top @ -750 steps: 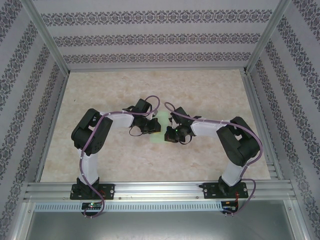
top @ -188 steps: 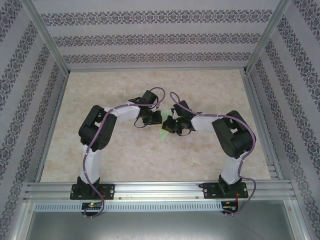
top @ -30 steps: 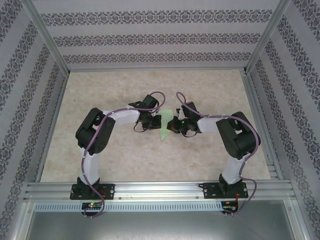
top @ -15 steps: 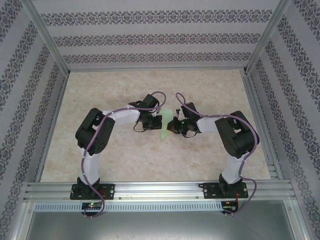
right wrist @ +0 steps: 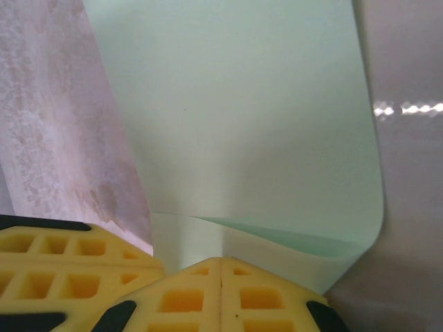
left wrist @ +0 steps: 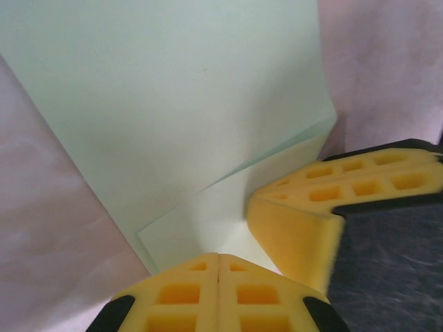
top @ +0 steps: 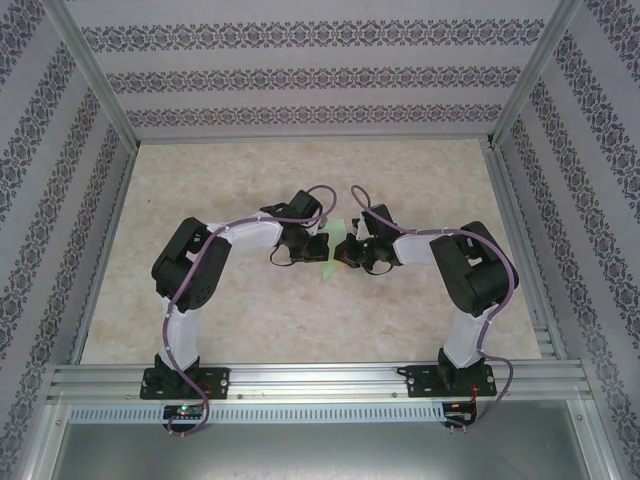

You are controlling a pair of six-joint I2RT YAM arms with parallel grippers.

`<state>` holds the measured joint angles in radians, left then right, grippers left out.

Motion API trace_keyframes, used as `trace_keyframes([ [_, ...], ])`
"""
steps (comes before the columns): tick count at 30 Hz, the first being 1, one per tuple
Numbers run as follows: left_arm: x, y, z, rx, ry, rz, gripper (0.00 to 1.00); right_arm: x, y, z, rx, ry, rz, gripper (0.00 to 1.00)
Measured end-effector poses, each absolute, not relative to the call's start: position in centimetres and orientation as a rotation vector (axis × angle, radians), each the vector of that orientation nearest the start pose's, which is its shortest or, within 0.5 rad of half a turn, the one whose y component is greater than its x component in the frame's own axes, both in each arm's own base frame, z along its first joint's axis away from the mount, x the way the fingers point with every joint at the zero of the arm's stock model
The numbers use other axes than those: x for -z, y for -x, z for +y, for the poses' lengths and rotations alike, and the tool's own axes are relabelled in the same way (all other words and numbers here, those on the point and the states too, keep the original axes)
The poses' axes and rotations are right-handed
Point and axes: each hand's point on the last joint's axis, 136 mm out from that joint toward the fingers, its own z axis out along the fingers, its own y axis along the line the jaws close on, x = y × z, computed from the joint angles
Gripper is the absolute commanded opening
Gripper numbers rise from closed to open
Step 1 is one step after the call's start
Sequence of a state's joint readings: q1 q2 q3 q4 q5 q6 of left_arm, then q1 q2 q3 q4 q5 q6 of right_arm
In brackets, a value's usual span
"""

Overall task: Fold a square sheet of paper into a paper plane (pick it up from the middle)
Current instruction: Third fold the triangle at the center of the table.

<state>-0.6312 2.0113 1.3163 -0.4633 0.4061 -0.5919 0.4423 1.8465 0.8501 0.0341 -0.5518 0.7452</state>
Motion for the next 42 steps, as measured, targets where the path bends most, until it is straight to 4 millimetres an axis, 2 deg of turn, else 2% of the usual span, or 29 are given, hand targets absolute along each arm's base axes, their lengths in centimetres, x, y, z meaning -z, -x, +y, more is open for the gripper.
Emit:
trace_keyframes([
  [3, -2.1, -32.4, -31.9, 0.819, -0.176, 2.933, 0.01, -1.4, -32.5, 25.3, -1.116, -0.164, 2.729, 0.00],
  [8, -1.9, -32.4, -31.8, 0.810, -0.173, 2.933, 0.00, -1.7, -32.5, 25.5, -1.131, -0.154, 2.717, 0.00],
  [12, -1.8, -32.4, -31.8, 0.818, -0.176, 2.919, 0.00, -3.4, -32.0, 25.6, -1.184, -0.131, 2.663, 0.00],
  [17, -1.8, -32.3, -31.7, 0.834, -0.170, 2.895, 0.00, -4.5, -30.0, 26.4, -1.225, -0.088, 2.645, 0.00],
  [22, -1.8, -32.3, -31.7, 0.846, -0.160, 2.869, 0.00, -3.2, -26.9, 27.4, -1.240, -0.058, 2.708, 0.00],
  [24, -1.8, -32.2, -31.7, 0.850, -0.156, 2.859, 0.00, -2.9, -26.3, 27.6, -1.245, -0.060, 2.724, 0.00],
  [42, -1.8, -32.3, -31.7, 0.863, -0.134, 2.843, 0.00, -3.1, -26.7, 28.4, -1.279, -0.063, 2.693, 0.00],
])
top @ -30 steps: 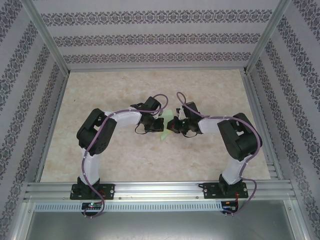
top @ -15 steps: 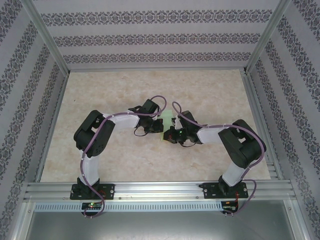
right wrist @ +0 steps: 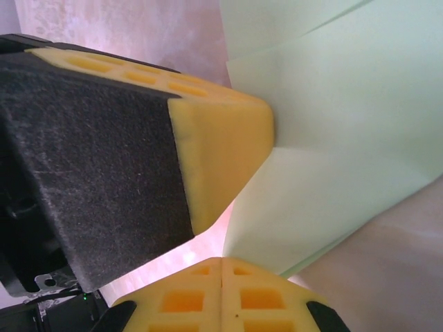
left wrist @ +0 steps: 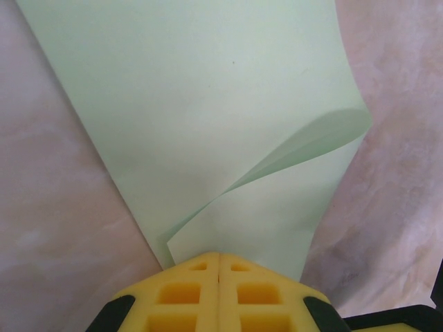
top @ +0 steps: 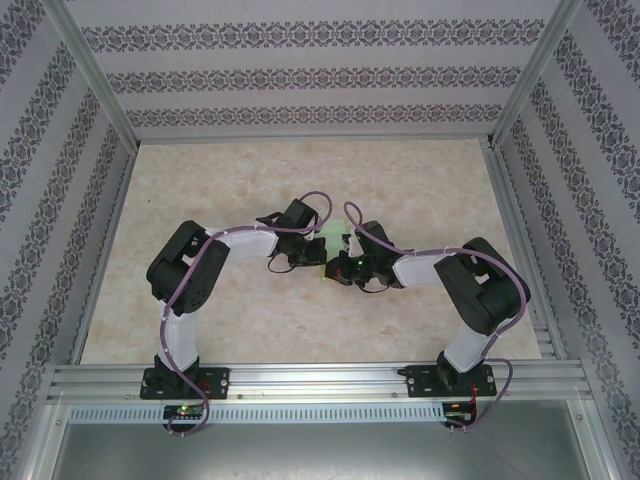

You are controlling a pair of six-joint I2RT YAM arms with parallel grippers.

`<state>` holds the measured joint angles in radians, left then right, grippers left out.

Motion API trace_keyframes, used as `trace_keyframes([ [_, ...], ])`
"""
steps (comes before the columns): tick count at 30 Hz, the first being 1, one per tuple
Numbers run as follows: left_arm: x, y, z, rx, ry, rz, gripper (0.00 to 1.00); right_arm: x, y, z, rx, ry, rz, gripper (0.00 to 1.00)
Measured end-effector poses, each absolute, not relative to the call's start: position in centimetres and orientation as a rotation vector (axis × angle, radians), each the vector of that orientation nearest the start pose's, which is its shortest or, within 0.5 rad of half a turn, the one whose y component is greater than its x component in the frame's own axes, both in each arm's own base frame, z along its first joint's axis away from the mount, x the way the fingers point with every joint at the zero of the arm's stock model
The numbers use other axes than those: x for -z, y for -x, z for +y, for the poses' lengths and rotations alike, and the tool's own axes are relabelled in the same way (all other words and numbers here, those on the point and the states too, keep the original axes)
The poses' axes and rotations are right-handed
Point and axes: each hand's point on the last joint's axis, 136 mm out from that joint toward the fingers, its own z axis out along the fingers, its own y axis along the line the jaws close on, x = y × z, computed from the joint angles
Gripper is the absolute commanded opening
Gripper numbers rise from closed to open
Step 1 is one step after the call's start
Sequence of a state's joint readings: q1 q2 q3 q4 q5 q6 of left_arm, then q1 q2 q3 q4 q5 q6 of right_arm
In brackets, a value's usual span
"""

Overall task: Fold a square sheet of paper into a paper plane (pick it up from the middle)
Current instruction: Third fold the triangle at the center of the table.

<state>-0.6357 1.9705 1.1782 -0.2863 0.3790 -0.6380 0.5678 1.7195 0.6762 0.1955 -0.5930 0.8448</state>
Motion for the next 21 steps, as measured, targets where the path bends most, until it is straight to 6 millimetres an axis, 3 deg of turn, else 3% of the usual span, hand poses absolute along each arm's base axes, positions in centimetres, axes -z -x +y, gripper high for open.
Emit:
trace_keyframes([
  [10, -1.9, -32.3, -31.6, 0.848, -0.117, 2.841, 0.00, -1.5, -26.2, 28.1, -1.251, -0.089, 2.747, 0.00],
  [21, -1.9, -32.4, -31.4, 0.816, -0.094, 2.837, 0.00, -1.4, -26.0, 28.2, -1.238, -0.055, 2.758, 0.00],
])
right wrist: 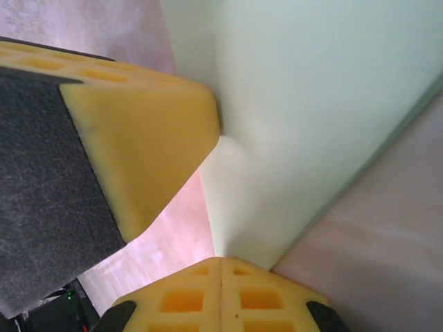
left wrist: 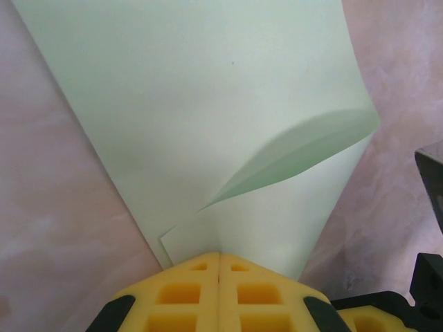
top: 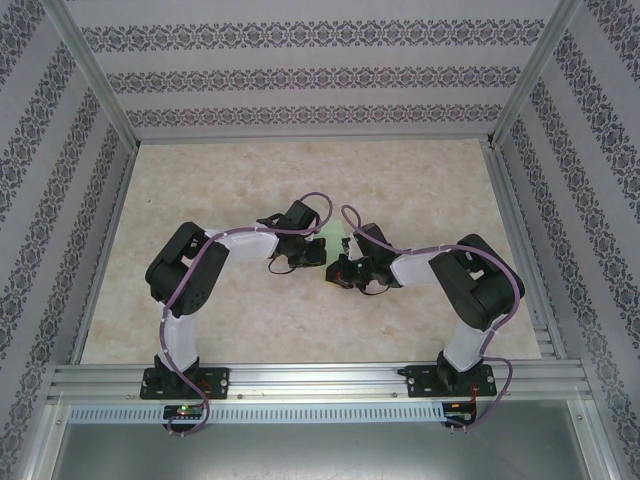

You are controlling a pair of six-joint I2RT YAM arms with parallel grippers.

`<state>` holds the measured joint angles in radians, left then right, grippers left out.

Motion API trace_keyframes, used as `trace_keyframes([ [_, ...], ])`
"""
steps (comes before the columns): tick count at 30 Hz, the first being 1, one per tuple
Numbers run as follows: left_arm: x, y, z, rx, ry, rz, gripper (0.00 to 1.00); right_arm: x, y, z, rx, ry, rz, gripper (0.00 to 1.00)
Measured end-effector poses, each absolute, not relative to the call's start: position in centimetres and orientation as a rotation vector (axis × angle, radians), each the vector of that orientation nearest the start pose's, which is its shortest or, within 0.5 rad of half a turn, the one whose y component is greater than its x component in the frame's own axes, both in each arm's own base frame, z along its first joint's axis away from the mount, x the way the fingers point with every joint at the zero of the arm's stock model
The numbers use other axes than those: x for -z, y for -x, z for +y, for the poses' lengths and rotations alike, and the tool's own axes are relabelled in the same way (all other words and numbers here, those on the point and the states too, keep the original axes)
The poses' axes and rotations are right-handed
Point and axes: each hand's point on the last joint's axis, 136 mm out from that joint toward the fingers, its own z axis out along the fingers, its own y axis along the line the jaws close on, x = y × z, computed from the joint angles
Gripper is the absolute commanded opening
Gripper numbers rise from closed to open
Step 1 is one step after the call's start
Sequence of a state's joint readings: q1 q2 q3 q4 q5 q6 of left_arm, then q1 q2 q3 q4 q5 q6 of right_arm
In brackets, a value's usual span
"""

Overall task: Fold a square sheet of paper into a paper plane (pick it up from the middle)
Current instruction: Third fold the triangle at the center of the table.

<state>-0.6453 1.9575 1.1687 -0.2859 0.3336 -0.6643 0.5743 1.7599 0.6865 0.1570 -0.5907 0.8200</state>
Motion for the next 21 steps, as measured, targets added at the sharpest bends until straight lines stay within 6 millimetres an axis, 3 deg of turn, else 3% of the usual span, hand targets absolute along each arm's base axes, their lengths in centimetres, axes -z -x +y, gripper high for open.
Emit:
trace_keyframes([
  [16, -1.8, -32.1, -31.4, 0.814, -0.082, 2.841, 0.00, -1.4, -24.2, 28.3, -1.122, 0.036, 2.818, 0.00],
  [21, -1.9, -32.2, -31.4, 0.814, -0.082, 2.840, 0.00, -3.9, -25.1, 27.4, -1.116, 0.011, 2.758, 0.00],
])
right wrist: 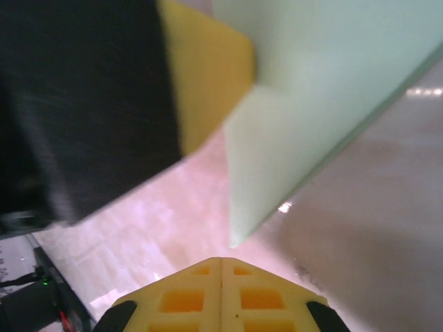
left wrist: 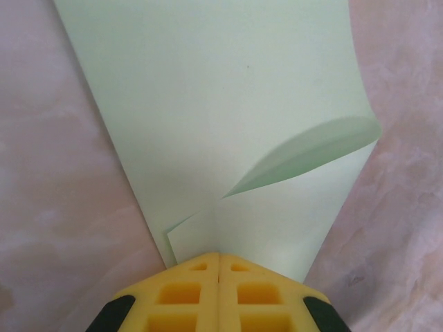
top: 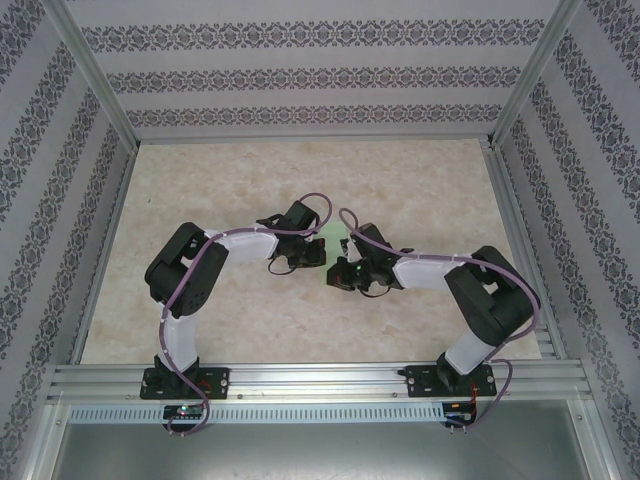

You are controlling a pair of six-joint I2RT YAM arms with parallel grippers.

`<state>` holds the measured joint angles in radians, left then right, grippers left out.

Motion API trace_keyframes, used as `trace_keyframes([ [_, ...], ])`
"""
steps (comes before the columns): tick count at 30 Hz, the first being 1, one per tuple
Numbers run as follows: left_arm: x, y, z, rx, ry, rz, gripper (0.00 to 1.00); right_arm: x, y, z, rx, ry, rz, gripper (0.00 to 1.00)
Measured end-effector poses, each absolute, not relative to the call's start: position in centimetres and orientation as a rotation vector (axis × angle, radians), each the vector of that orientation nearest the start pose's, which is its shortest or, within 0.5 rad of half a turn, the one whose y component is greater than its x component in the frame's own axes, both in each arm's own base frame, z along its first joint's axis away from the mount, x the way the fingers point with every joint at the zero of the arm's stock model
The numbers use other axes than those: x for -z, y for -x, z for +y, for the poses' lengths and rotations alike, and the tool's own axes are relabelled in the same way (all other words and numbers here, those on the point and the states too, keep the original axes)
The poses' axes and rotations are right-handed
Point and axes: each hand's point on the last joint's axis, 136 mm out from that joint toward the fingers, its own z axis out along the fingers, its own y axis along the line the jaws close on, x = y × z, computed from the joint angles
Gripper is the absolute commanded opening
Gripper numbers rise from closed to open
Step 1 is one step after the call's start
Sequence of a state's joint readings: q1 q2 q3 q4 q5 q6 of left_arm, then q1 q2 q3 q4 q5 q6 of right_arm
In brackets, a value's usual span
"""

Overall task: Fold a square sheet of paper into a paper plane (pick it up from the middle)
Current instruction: Third fold the triangle at the center of the table.

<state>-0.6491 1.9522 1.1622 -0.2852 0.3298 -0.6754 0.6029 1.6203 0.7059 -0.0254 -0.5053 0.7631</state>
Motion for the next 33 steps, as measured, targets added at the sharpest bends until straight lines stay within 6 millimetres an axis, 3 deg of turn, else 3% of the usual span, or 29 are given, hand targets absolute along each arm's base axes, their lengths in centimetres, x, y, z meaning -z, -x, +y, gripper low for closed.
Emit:
trace_keyframes([
  [4, -1.9, -32.1, -31.4, 0.814, -0.082, 2.840, 0.00, -5.0, -27.7, 26.8, -1.098, -0.038, 2.712, 0.00],
  [7, -1.8, -32.1, -31.4, 0.814, -0.083, 2.841, 0.00, -4.6, -28.9, 26.7, -1.084, -0.062, 2.713, 0.00],
  [18, -1.9, -32.1, -31.4, 0.813, -0.082, 2.841, 0.00, -1.4, -28.8, 26.7, -1.046, -0.098, 2.803, 0.00],
  [25, -1.9, -32.2, -31.3, 0.809, -0.081, 2.841, 0.00, -1.6, -29.1, 26.3, -1.040, -0.118, 2.804, 0.00],
  [33, -1.9, -32.2, -31.3, 0.806, -0.080, 2.844, 0.00, -2.8, -31.8, 25.1, -1.019, -0.185, 2.756, 0.00],
])
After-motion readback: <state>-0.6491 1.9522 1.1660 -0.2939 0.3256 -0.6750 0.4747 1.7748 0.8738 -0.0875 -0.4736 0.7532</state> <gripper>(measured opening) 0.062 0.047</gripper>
